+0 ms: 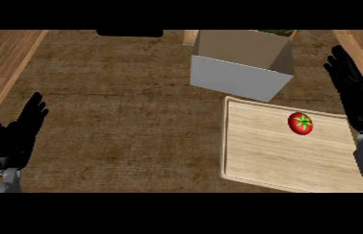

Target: Pick the tomato from the tray and place it in the cardboard box

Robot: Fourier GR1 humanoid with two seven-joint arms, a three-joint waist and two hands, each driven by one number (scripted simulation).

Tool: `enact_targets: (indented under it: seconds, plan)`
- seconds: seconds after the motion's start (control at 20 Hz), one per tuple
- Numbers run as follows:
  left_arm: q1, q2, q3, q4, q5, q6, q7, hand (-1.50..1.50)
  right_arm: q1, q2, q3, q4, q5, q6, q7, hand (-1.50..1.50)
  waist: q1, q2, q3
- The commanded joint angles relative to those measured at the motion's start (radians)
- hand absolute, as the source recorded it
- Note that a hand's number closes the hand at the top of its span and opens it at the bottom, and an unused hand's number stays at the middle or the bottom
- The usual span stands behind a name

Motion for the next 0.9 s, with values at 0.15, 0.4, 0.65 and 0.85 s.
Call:
enact_targets:
  seconds: [0.15,0.4,0.65,0.85]
  plan:
    - [-0.102,0.048,-0.055,-0.101,-0.085,-0.077,-0.124,0.00,-0.018,-0.133,-0.184,-0.142,0.025,-0.102,0.001,-1.50,-0.102,-0.004,0.007]
    - [-0.166,0.042,-0.150,-0.180,-0.121,-0.154,-0.143,0.00,0.163,-0.301,-0.256,-0.144,0.168,-0.124,0.055,-1.50,-0.111,0.006,0.009]
    - [-0.157,0.034,-0.149,-0.170,-0.126,-0.201,-0.190,0.00,0.403,-0.251,-0.255,-0.255,0.280,-0.115,-0.169,-1.50,-0.062,0.013,0.010]
    - [-0.235,-0.004,-0.168,-0.113,-0.162,-0.205,-0.186,0.00,0.398,-0.321,-0.204,-0.300,0.395,-0.086,-0.100,-1.50,-0.043,0.019,0.009]
